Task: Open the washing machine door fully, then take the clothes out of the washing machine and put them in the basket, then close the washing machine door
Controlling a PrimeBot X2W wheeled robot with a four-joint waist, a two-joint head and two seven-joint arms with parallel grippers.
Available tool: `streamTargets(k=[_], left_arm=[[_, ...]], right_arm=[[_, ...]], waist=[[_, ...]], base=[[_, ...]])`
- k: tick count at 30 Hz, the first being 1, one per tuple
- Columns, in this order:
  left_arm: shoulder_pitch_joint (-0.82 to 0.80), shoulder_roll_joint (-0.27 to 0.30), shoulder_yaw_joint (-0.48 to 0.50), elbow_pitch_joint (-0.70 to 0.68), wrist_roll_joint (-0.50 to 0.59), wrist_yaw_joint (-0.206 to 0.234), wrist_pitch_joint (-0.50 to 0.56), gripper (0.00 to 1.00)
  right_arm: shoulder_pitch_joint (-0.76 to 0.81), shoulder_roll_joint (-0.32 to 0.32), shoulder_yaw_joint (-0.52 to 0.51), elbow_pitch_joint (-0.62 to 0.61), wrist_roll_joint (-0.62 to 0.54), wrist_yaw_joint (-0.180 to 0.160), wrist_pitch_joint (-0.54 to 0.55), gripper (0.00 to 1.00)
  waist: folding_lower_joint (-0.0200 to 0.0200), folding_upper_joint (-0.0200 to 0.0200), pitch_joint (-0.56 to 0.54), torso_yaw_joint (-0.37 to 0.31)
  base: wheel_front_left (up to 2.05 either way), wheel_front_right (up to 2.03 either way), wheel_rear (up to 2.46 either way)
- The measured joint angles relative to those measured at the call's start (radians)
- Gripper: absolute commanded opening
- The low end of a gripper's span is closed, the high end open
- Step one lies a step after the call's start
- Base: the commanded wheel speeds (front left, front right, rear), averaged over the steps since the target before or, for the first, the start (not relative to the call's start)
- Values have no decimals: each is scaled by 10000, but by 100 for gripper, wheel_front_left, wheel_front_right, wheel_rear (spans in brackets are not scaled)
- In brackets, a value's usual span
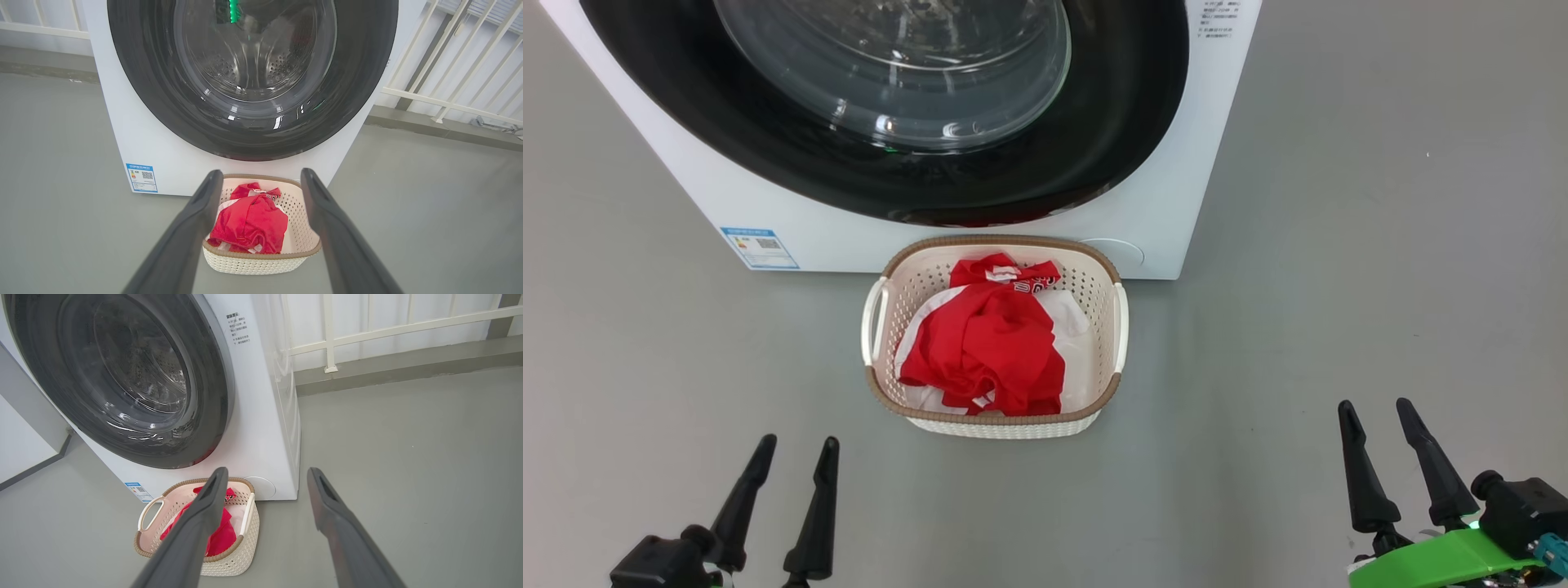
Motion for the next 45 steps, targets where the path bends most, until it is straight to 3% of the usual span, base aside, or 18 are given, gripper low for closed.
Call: streamTargets(k=[23,24,31,45], left_arm=[[208,42,-17,-73,-203,0,0,100],[208,42,-19,-65,-244,0,2,0],[211,-343,-194,654,-301,0,59,0],[208,-359,-165,711,-1697,0,355,0]], right_arm=[[192,44,-25,-54,42,0,0,100],[192,46,-23,-44,42,0,0,0],[190,228,8,746,6,0,0,0],[181,180,33,763,1361,0,307,0]], waist=[[0,-1,-31,-36],[0,0,-25,-37],[0,0,-24,-41],[2,0,-235,-111]], base=[[0,0,0],[0,0,0],[0,0,0],[0,0,0]])
